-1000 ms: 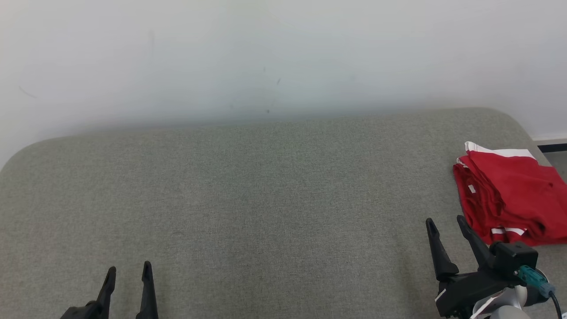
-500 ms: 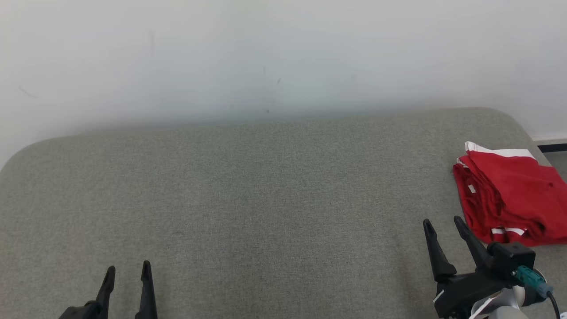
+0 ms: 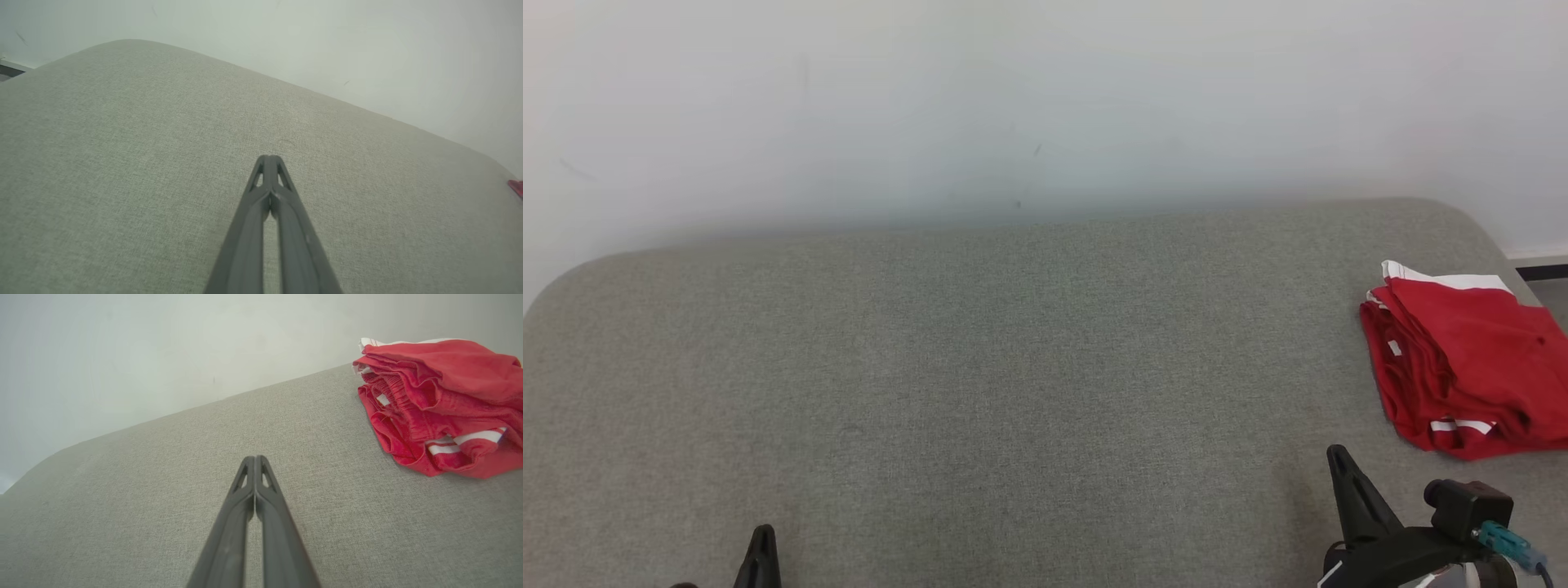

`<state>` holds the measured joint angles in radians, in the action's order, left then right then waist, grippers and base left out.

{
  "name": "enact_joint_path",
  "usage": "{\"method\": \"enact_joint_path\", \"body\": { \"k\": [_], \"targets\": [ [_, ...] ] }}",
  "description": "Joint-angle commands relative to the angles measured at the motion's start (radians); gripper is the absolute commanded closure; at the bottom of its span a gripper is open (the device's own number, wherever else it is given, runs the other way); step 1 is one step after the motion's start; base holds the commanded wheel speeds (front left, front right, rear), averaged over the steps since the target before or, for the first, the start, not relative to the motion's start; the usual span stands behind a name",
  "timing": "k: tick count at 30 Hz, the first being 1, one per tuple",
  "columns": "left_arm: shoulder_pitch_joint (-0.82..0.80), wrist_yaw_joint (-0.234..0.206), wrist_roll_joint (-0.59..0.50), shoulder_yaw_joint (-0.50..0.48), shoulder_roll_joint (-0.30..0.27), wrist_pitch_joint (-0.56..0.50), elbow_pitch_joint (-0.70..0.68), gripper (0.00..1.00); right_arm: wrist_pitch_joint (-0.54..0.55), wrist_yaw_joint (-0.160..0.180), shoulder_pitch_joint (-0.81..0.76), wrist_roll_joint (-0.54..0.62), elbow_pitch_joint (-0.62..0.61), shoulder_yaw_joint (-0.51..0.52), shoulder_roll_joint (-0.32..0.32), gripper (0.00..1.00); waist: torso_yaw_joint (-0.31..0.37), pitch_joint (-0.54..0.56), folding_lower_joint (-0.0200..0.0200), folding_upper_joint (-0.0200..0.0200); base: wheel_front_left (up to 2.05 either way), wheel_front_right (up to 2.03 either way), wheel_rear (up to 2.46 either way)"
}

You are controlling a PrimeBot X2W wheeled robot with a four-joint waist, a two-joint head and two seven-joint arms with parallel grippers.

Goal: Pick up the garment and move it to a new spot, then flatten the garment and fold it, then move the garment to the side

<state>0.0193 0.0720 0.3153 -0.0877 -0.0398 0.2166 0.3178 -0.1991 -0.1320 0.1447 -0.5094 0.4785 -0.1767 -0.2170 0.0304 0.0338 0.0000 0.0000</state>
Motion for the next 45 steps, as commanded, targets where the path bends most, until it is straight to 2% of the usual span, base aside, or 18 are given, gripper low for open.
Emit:
{"method": "enact_joint_path", "body": {
  "k": [1, 23, 45],
  "targets": [
    [-0.029, 0.007, 0.051, -0.004, -0.004, -0.009, -0.019, 1.0, 0.009, 0.0, 0.019, -0.043, -0.026, 0.017, 0.002, 1.0, 0.0, -0.001, 0.0, 0.0, 0.0, 0.0, 0.0],
    [-0.056, 0.022, 0.411, -0.006, -0.007, -0.097, -0.041, 1.0, 0.096, 0.001, 0.003, -0.348, -0.088, 0.096, 0.049, 1.0, -0.006, -0.007, 0.0, 0.0, 0.0, 0.0, 0.0],
    [-0.082, 0.034, 0.692, -0.013, -0.009, -0.172, -0.052, 1.0, 0.166, 0.001, -0.008, -0.588, -0.137, 0.159, 0.087, 1.0, -0.012, -0.014, 0.0, 0.0, 0.0, 0.0, 0.0]
  ]
}}
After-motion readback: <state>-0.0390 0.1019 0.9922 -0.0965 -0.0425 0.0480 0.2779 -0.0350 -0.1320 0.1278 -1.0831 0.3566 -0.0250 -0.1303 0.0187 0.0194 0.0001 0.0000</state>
